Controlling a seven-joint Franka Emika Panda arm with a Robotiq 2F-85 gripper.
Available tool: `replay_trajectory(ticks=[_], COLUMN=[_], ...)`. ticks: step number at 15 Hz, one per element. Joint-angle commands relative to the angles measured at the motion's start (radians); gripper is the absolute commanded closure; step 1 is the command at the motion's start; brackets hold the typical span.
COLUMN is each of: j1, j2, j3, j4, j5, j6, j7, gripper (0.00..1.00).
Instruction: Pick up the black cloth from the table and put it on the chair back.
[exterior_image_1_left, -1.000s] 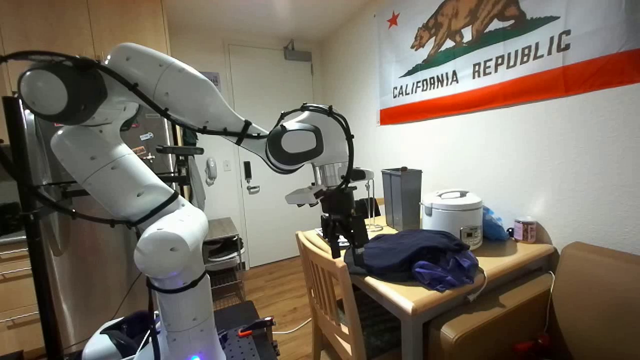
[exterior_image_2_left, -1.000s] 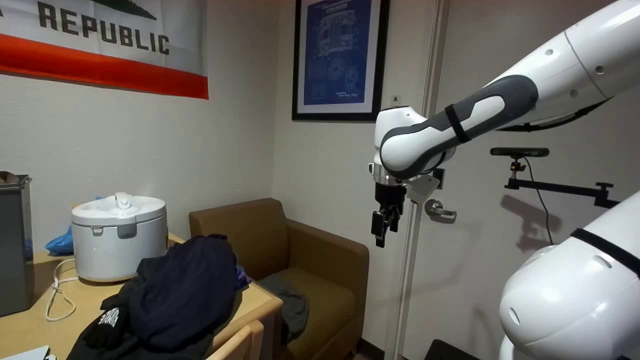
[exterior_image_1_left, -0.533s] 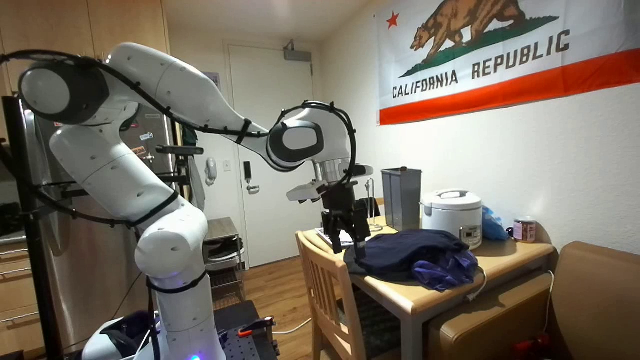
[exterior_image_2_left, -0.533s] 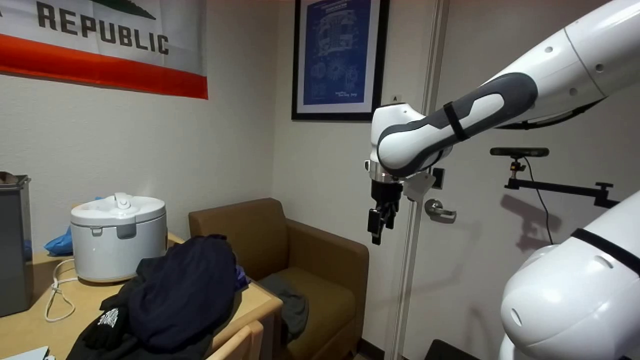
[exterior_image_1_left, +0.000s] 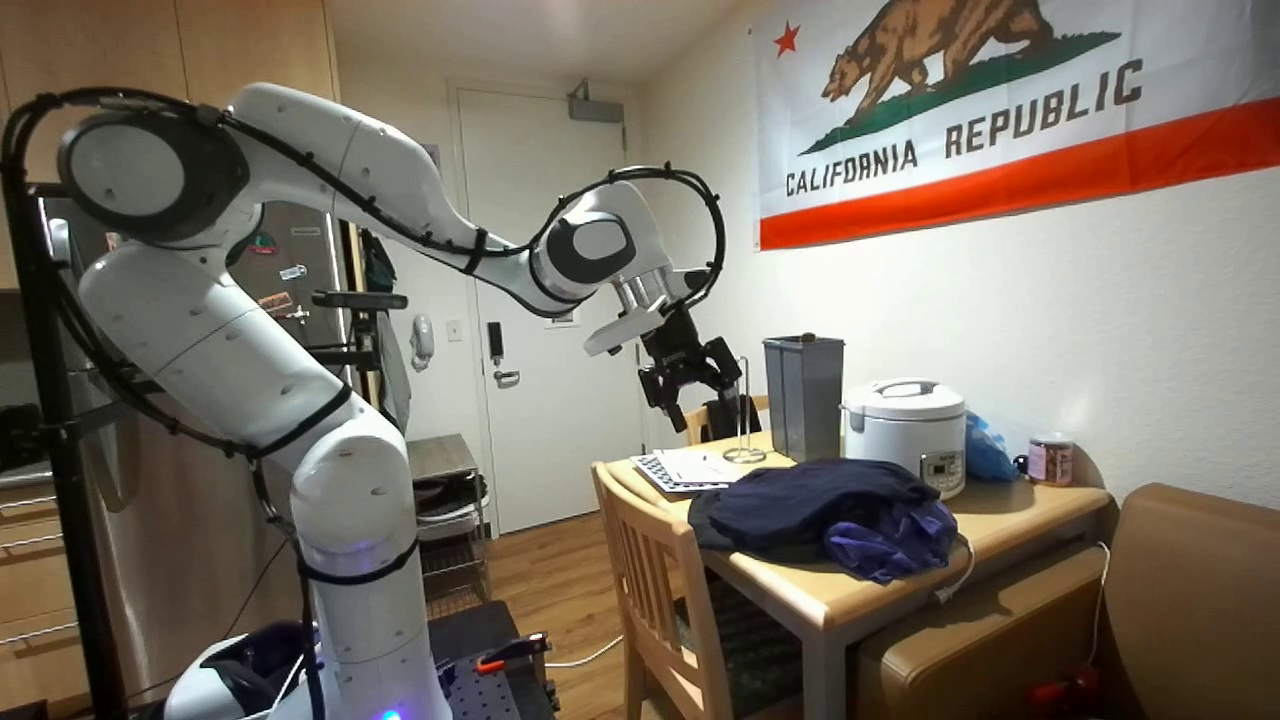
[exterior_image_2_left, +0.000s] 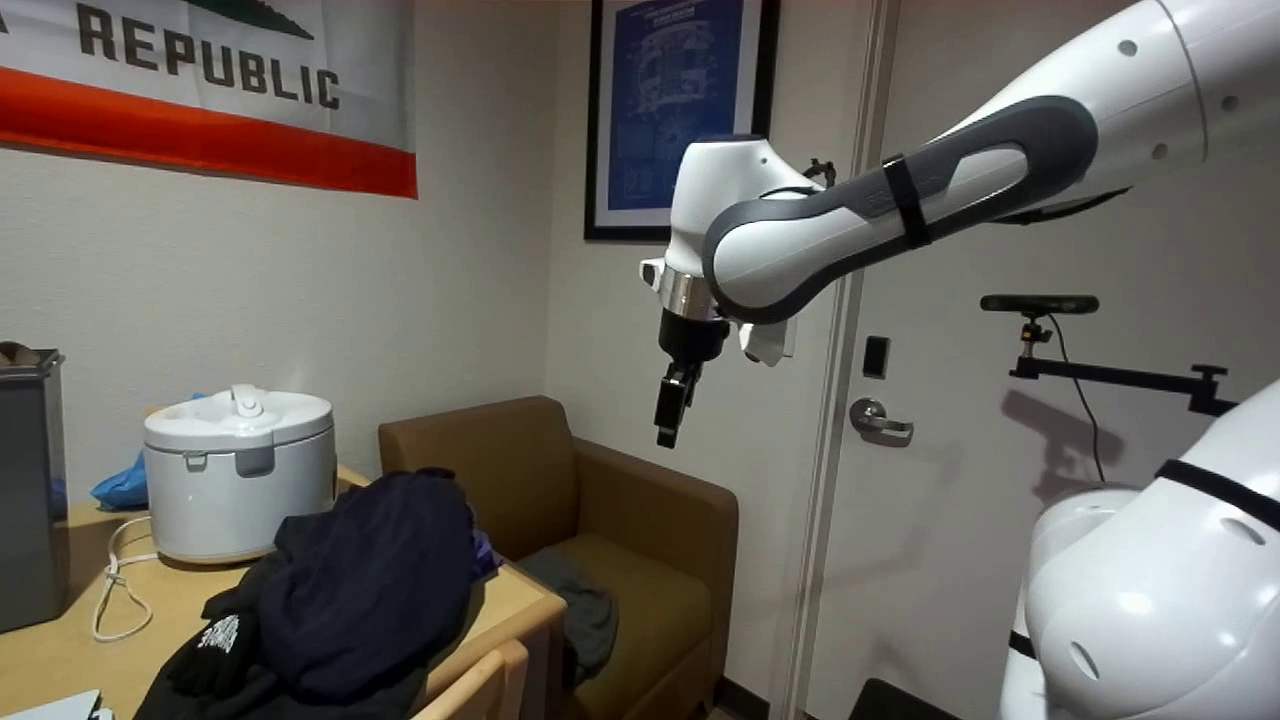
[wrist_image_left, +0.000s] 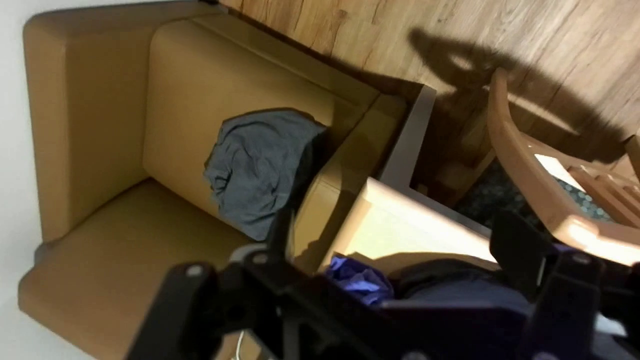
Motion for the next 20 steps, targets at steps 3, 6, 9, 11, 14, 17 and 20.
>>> replay_trajectory(ticks=[3,6,9,11,14,17,20], j1=[0.024,0.024,0.06,0.077,0.1,0.113,0.12], j2=[-0.007,-0.002,0.096,0.153,0.248,0.231,0.253], j3=[0.023,0.01,0.004,0.034,0.105,0.117,0.129], j4=[-0.001,0.001,0.065,0.118,0.229,0.209,0.223], j5=[-0.031,-0.01,0.169,0.267,0.351,0.336,0.336], j6=[0.014,0.02,0.0,-0.004,-0.009,0.012,0.012], j7=[-0.026,-0.023,0.065,0.151,0.289,0.235,0.239], gripper=[0.0,0.0,0.0,0.0,0.0,0.0,0.0])
